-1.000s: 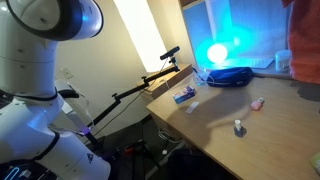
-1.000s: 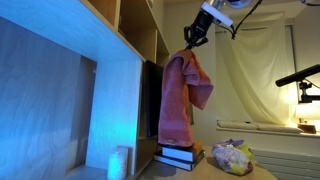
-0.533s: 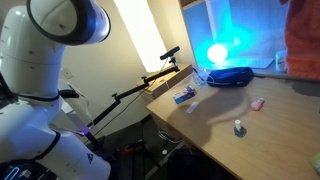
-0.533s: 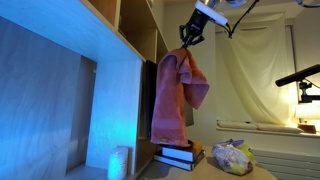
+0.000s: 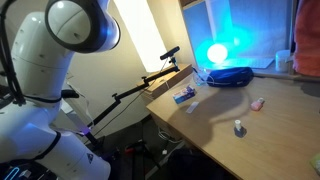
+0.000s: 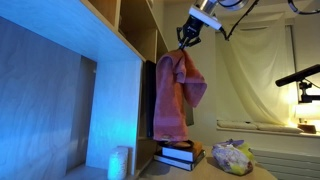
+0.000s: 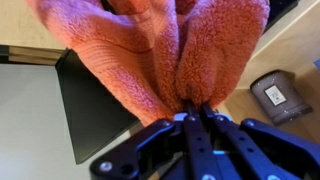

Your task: Remove the towel on the bag, move the bag to the left , pick up the small bottle and put it in the bag

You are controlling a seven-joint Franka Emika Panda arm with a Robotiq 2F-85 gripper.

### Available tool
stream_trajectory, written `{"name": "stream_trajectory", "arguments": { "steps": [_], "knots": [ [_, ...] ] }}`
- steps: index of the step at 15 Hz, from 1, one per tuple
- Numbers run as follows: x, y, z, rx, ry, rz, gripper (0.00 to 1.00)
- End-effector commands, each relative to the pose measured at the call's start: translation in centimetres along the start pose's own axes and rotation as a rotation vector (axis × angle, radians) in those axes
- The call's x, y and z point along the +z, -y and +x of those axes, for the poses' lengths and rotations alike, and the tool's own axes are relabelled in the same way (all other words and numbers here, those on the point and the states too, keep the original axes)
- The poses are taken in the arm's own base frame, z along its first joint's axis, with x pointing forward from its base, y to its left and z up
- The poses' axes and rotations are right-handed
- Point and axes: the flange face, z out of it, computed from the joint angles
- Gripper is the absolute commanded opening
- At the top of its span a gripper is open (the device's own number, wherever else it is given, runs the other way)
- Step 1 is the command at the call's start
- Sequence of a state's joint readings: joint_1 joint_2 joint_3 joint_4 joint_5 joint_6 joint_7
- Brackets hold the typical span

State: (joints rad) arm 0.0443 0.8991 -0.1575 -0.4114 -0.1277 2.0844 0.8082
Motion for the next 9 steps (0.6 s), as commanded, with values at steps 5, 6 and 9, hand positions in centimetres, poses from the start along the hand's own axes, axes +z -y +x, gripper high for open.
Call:
{"name": "stream_trajectory", "arguments": {
  "steps": [5,6,9],
  "knots": [
    [-0.30,-0.15,1.06,0.048,-0.114,-0.002,0.08],
    [-0.32,-0.15,1.08,0.047,-0.117,-0.004,0.08],
    [-0.36,-0.07,1.03,0.046,-0.119,-0.004,0.08]
  ]
}}
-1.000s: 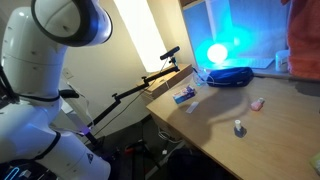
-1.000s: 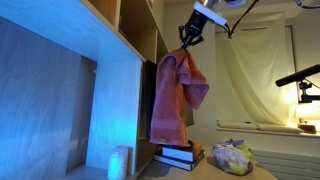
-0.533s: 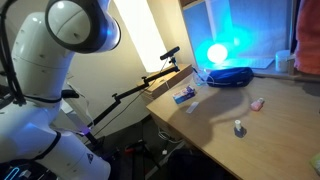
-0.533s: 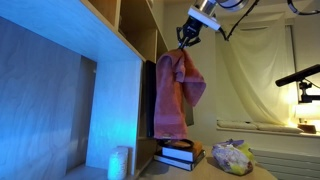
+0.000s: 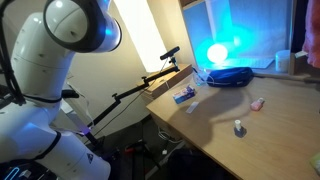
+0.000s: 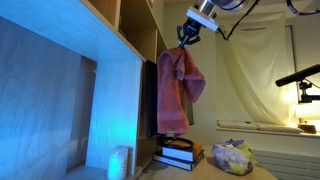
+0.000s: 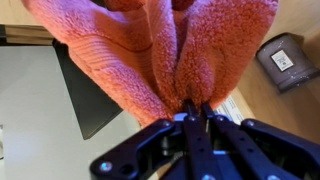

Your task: Remove the towel on the bag, move the bag to the left , pick up the small bottle and put it in the bag

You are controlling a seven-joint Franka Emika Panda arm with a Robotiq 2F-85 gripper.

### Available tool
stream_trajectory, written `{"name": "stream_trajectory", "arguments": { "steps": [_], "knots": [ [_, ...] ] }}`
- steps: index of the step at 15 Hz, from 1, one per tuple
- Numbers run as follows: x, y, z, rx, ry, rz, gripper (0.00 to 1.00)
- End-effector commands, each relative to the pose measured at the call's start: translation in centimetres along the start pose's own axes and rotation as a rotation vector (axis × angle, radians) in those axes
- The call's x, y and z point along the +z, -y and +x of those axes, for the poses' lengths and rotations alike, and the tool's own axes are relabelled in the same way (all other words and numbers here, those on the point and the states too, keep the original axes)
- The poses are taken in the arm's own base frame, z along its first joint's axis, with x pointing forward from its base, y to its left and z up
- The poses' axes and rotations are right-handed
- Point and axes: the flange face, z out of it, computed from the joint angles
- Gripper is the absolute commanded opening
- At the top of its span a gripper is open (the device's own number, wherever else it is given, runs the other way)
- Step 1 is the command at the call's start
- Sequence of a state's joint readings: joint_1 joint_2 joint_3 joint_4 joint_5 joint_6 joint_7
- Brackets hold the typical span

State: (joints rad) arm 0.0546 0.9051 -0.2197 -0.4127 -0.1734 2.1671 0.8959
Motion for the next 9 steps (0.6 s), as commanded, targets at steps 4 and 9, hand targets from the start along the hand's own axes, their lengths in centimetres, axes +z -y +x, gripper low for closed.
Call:
{"name": "stream_trajectory", "arguments": {
  "steps": [4,9],
  "knots": [
    [0.41,-0.29,-0.09,0.004,0.013,-0.009,0.02],
    [0.91,-0.60,-0.23,0.001,0.022,-0.021,0.02]
  ]
}}
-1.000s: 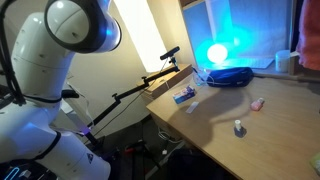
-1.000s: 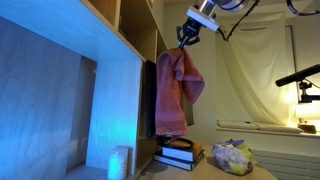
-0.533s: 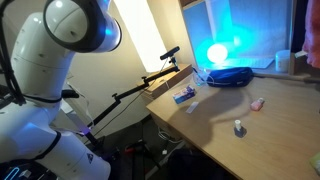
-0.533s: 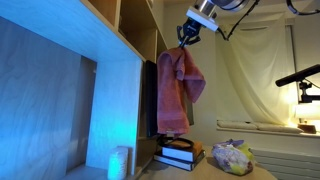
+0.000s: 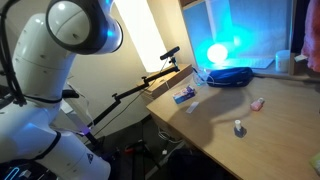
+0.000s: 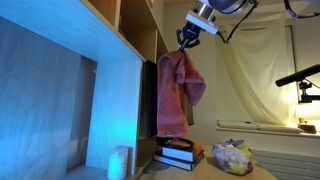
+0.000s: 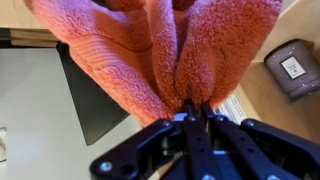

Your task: Remove the towel on the bag, move the bag to the left , pick up the small bottle and put it in the bag

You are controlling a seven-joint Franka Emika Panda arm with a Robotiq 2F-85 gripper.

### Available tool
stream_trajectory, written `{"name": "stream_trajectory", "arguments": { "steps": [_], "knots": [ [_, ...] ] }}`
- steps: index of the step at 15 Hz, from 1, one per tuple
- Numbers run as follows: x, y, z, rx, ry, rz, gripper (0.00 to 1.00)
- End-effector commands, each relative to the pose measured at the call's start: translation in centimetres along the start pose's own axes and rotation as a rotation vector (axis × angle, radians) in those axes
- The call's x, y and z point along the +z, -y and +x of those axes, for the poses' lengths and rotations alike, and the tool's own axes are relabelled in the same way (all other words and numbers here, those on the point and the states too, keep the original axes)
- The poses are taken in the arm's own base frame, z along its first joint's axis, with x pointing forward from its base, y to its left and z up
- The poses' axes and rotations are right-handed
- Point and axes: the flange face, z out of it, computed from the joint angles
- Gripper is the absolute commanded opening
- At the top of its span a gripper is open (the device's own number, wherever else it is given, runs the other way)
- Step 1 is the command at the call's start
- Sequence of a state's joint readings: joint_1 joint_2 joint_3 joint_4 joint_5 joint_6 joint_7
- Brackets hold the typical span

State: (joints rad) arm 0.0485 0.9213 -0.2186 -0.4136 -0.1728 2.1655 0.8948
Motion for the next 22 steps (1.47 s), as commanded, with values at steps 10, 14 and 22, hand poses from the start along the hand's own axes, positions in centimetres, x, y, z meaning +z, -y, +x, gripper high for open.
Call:
{"name": "stream_trajectory", "arguments": {
  "steps": [10,14,22],
  "knots": [
    [0.0,-0.7,0.4,-0.039,0.061,0.003,0.94],
    [0.7,-2.3,0.5,-0.079,0.148,-0.044,1.00],
    [5.5,-8.2,-1.6,-0.225,0.352,-0.333,1.00]
  ]
}}
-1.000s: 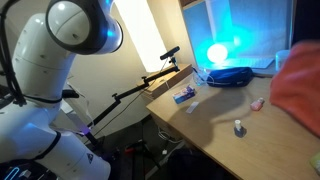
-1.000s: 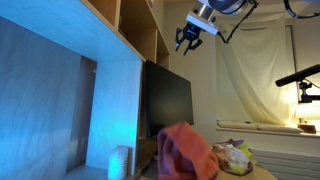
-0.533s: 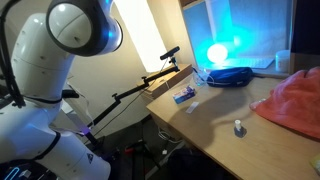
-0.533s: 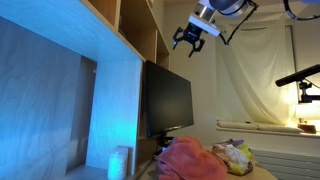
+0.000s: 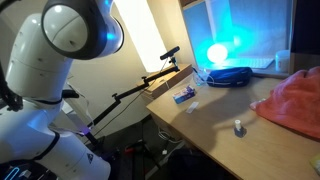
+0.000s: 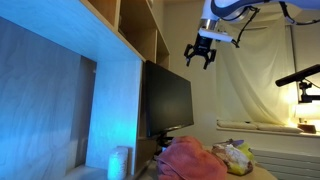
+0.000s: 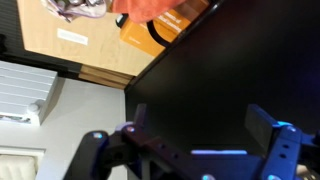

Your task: Remove the towel on the bag, move the bag to the left , pick up the small bottle and put it in the bag

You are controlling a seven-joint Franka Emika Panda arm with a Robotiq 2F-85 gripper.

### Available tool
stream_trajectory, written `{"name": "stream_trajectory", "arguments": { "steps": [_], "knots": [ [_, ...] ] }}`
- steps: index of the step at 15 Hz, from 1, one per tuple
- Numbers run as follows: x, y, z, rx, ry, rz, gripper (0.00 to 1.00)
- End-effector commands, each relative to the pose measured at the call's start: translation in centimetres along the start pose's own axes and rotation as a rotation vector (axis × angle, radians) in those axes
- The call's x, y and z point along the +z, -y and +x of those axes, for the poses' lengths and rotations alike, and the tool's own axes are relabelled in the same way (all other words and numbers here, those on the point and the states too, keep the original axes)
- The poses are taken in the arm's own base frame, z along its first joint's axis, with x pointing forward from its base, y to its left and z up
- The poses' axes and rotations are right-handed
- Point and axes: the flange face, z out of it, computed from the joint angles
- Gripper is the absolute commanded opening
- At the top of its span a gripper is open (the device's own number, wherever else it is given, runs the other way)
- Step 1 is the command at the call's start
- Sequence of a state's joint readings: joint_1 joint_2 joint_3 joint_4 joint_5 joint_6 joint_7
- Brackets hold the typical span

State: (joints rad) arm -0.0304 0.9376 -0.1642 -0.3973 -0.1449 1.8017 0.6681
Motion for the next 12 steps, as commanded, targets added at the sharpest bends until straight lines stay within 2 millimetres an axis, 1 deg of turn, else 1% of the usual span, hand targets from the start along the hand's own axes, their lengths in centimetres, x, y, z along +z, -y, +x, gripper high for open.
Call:
{"name": "stream_trajectory", "arguments": {
  "steps": [1,4,6,7,8,9,10,11,12],
  "knots": [
    [2.8,-1.4,-1.2,-0.089,0.094,-0.118,1.00],
    [6.3,-2.6,-2.6,-0.159,0.196,-0.191,1.00],
    [8.5,-3.8,-3.2,-0.212,0.257,-0.249,1.00],
    [9.7,-4.6,-3.4,-0.220,0.251,-0.319,1.00],
    [10.5,-5.0,-3.5,-0.236,0.253,-0.346,1.00],
    [10.5,-4.9,-3.4,-0.249,0.247,-0.338,1.00],
    [10.9,-4.7,-3.4,-0.215,0.256,-0.313,1.00],
    [11.5,-4.8,-3.6,-0.221,0.256,-0.321,1.00],
    [11.6,-4.8,-3.5,-0.222,0.256,-0.326,1.00]
  ]
}}
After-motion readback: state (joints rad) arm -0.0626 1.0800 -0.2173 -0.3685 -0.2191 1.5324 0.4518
